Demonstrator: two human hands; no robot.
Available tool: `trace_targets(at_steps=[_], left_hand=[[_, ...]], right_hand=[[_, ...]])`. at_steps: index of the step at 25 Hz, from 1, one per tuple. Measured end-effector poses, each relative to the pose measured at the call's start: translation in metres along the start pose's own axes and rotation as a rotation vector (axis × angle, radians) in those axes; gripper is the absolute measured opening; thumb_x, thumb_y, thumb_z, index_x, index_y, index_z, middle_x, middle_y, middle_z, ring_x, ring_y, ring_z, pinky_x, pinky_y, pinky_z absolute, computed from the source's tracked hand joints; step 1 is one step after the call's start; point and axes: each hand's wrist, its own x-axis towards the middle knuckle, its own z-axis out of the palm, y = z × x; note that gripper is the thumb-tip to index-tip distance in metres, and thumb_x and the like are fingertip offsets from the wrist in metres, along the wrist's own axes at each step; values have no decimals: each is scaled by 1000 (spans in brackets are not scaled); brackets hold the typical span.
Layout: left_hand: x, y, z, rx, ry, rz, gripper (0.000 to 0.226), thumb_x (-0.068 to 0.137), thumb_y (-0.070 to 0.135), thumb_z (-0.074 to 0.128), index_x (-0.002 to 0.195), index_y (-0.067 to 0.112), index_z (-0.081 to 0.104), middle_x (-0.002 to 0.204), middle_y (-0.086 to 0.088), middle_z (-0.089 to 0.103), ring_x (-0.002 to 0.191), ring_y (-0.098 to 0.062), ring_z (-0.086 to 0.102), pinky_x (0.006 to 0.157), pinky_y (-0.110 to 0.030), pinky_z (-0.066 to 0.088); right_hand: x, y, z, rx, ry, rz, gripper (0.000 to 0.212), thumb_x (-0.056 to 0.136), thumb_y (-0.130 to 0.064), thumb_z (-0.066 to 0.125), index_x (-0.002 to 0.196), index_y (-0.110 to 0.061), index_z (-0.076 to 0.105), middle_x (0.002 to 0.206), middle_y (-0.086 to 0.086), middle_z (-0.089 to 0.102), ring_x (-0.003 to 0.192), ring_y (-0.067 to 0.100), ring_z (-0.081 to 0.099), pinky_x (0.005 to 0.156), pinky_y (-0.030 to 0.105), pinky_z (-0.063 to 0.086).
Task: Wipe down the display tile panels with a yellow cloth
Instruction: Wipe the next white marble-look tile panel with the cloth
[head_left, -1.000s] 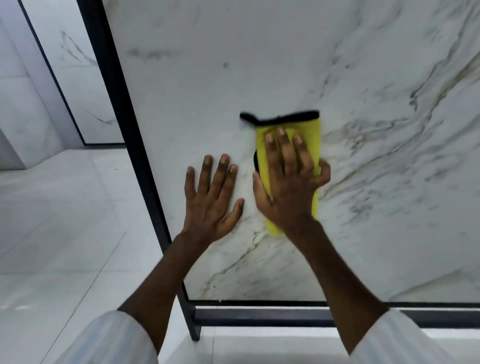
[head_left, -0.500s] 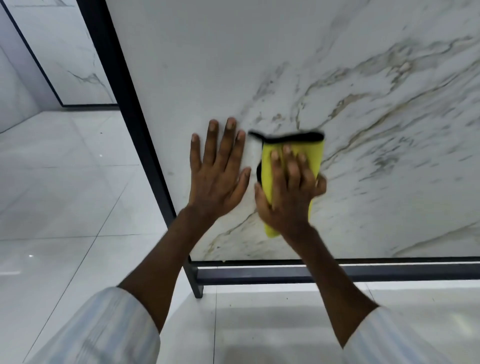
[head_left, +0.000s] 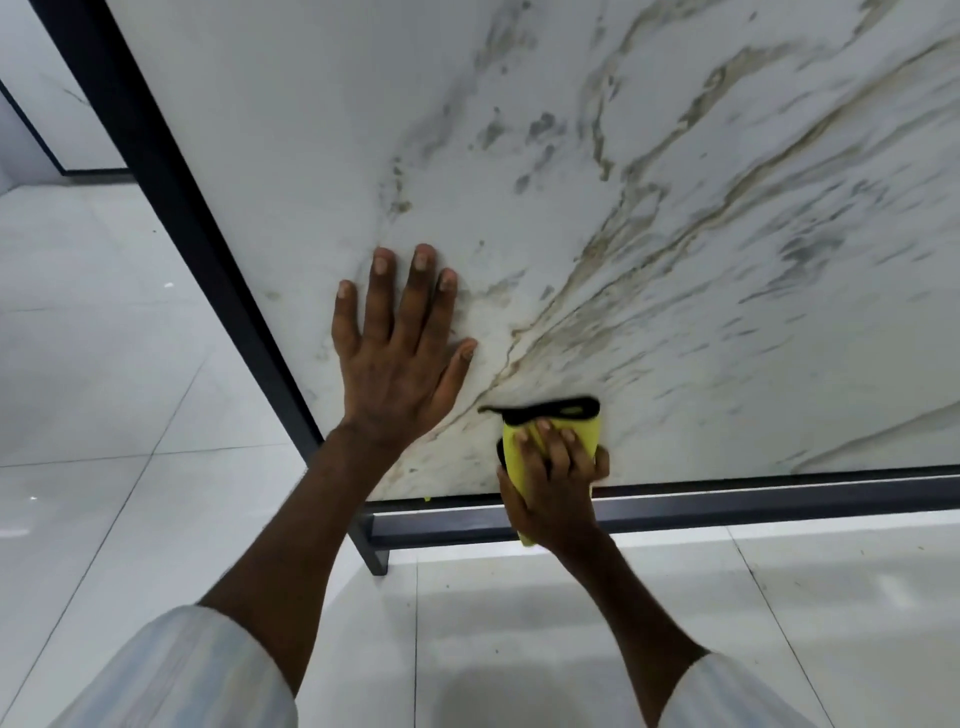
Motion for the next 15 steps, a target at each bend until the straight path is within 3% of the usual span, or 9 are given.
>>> trace_targets(at_steps=[3,6,8,10,11,13,15], left_hand=[[2,0,-2,16,-20,-21,73,107,46,38,166,10,15,175,-4,-7,161,-31,-6,129,-53,-2],[5,2,-8,-6,-74,-50,69,108,45,37,163,7,18,174,-4,-12,161,-31,-9,128,-53,-5],[7,15,-13,-57,-100,-117,66,108,40,38,161,5,22,174,-16,-4,160,-40,-2,125,-60,0],[16,36,-21,-124,-109,-144,66,105,39,46,160,8,27,167,-27,14,155,-51,11,119,-66,11],[26,45,-23,-149,-91,-106,66,103,41,48,159,9,32,165,-26,21,155,-49,15,116,-66,15],[54,57,-19,-136,-23,-59,65,101,42,46,155,7,40,162,-24,26,154,-43,21,113,-66,20],[75,64,-8,-69,28,-166,65,99,39,41,154,5,38,158,-30,33,149,-45,25,112,-66,23]], right_hand=[[100,9,-31,78,188,-14,78,84,-44,74,152,-26,40,159,3,33,142,28,31,110,57,23],[157,33,-42,34,329,156,68,94,-48,57,154,-22,38,159,6,34,145,28,33,105,61,29],[102,46,-27,-16,280,137,69,95,-47,58,155,-21,35,162,6,30,145,31,31,106,59,28],[5,54,-3,-80,104,81,78,86,-44,72,150,-19,36,160,8,28,137,36,35,104,57,30],[-31,58,3,-110,17,73,86,78,-41,81,148,-18,36,157,9,28,132,37,38,102,57,32],[-48,63,4,-72,-35,84,98,65,-37,90,146,-19,38,154,8,28,127,36,40,102,55,31],[-11,63,-9,36,48,79,91,69,-37,84,148,-24,40,155,4,29,133,31,33,108,53,24]])
